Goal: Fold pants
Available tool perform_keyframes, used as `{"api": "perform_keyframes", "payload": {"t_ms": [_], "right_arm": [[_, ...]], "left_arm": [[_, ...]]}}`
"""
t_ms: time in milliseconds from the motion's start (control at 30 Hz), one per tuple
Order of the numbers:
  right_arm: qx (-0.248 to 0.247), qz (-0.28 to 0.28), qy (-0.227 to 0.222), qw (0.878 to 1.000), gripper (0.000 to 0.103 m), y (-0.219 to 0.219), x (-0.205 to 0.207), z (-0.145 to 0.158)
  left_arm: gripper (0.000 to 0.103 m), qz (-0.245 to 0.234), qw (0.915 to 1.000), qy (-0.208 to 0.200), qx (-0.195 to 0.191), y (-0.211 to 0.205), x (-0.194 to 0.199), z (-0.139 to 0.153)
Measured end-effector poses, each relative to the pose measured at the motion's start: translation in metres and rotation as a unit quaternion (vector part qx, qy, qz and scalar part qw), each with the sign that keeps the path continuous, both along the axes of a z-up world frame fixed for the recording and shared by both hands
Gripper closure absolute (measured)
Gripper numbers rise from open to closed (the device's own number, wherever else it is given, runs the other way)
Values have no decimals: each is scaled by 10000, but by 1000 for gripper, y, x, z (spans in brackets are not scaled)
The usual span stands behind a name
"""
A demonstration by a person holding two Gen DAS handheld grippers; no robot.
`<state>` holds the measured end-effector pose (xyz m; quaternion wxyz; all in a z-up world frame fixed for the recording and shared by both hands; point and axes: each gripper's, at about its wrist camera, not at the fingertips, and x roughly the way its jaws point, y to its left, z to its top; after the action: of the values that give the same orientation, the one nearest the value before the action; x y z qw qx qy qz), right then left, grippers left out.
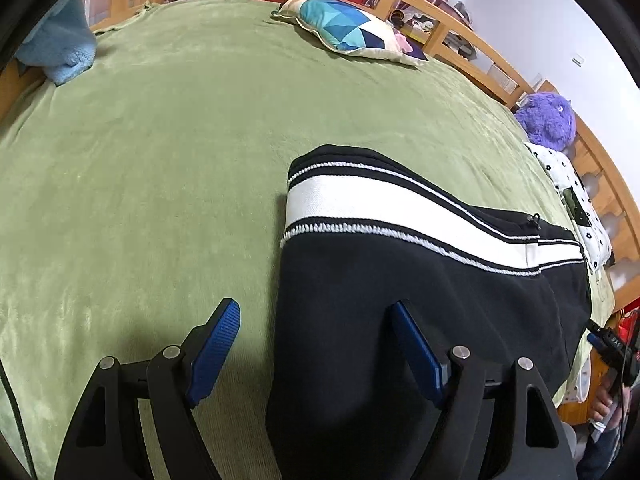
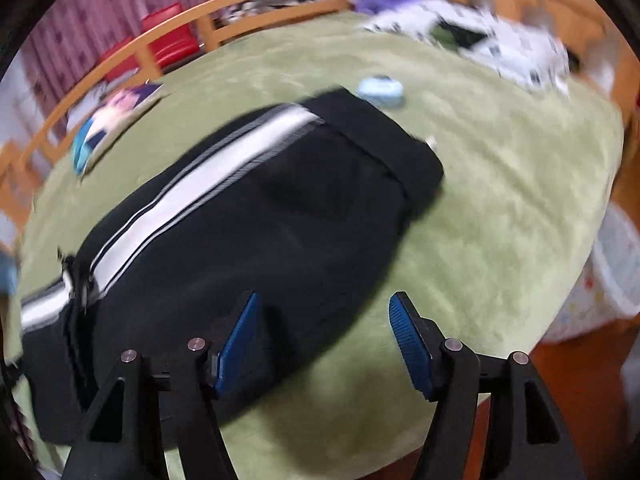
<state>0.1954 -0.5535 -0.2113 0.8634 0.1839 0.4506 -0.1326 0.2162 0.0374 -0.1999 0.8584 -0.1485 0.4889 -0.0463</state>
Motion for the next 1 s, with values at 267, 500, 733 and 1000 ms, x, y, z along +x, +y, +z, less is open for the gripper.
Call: {"api": "perform_keyframes", "payload": {"t_ms": [267, 500, 733, 1000], "right_arm": [[1223, -225, -646, 9901, 31, -43, 29, -48], [1075, -272, -723, 9912, 59, -49, 63, -53], [600, -36, -1227, 9906, 88, -1, 52, 29], [366, 303, -1900, 9806, 88, 77, 52, 118]], "left_arm": [[25, -49, 9989, 92, -459, 4, 21, -14], [52, -362, 9926, 194, -1143, -2, 40, -31], [92, -727, 9925, -440, -879, -7, 23, 24], [92, -634, 9921, -892, -618, 35, 5, 79]]}}
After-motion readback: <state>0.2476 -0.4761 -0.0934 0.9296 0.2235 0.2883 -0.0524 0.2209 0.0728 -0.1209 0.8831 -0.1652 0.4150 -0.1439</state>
